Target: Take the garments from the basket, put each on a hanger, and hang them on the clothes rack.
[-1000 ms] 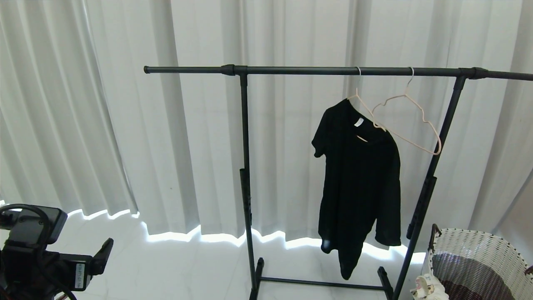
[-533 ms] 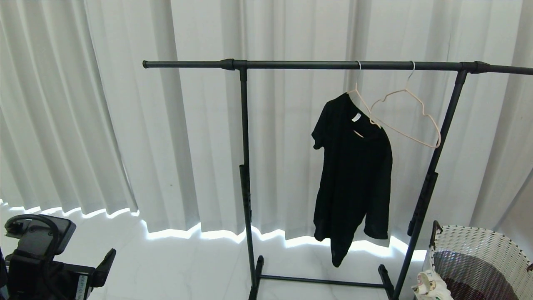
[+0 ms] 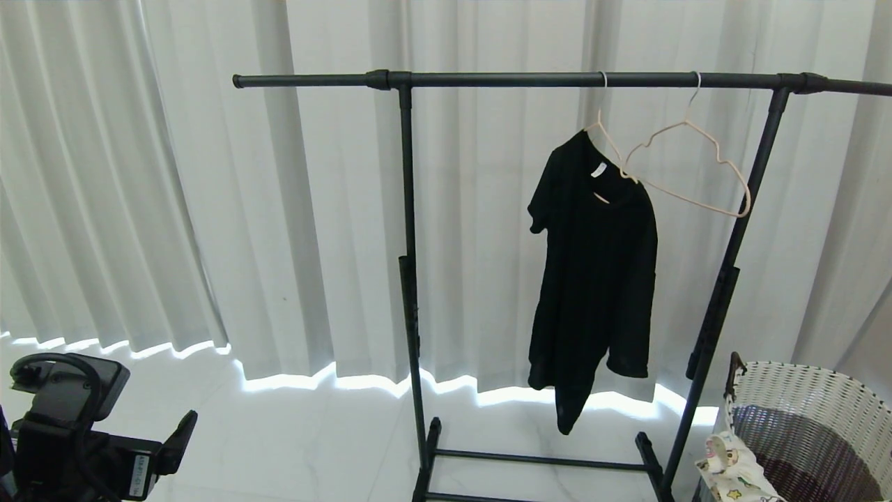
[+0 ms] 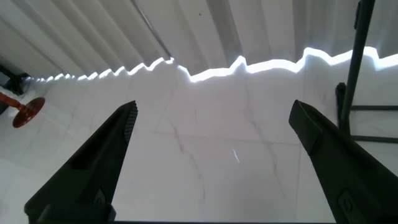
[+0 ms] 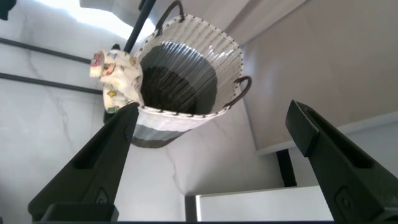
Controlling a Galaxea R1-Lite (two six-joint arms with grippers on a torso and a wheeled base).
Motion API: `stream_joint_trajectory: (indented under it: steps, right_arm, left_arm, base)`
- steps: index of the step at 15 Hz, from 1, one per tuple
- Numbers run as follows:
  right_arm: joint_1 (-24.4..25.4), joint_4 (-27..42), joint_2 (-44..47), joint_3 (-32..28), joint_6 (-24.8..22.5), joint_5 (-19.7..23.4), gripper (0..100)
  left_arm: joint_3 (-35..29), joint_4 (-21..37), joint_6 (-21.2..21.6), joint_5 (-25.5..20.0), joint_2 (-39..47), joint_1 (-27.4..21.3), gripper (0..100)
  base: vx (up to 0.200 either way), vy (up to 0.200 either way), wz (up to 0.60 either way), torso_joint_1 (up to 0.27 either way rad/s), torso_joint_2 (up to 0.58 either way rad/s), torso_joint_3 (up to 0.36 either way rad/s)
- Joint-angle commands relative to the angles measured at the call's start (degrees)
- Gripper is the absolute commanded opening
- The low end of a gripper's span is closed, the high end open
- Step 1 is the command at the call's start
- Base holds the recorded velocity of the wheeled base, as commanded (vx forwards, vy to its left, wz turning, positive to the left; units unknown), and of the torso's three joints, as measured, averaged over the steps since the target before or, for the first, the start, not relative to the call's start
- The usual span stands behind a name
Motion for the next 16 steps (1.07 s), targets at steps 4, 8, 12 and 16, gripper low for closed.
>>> stream_joint_trajectory:
  steps: [4,8,12,16]
  right_arm:
    - [0.0,0.0,-0.6,1.2,0.0,0.0,100]
    - [0.1,-3.5,-4.9,7.9,-1.1,0.2,100]
    - [0.1,-3.5,-6.3,9.1,-1.2,0.3,100]
    - [0.1,-3.6,-5.8,9.1,-1.1,9.8,100]
  left_arm:
    - [-0.1,0.0,0.0,0.0,0.0,0.0,100]
    - [-0.1,0.0,0.0,0.0,-0.2,-1.0,100]
    - [-0.4,0.0,0.0,0.0,-0.2,-2.6,100]
    - [-0.6,0.0,0.4,0.0,-0.1,-3.2,100]
  base:
    - [0.000,-0.050,0.00,-0.077,0.25,0.171]
    - [0.000,-0.200,0.00,-0.004,0.03,0.022]
    - [0.000,-0.150,0.00,-0.002,0.00,0.005]
    - [0.000,0.000,0.00,0.000,0.00,0.000]
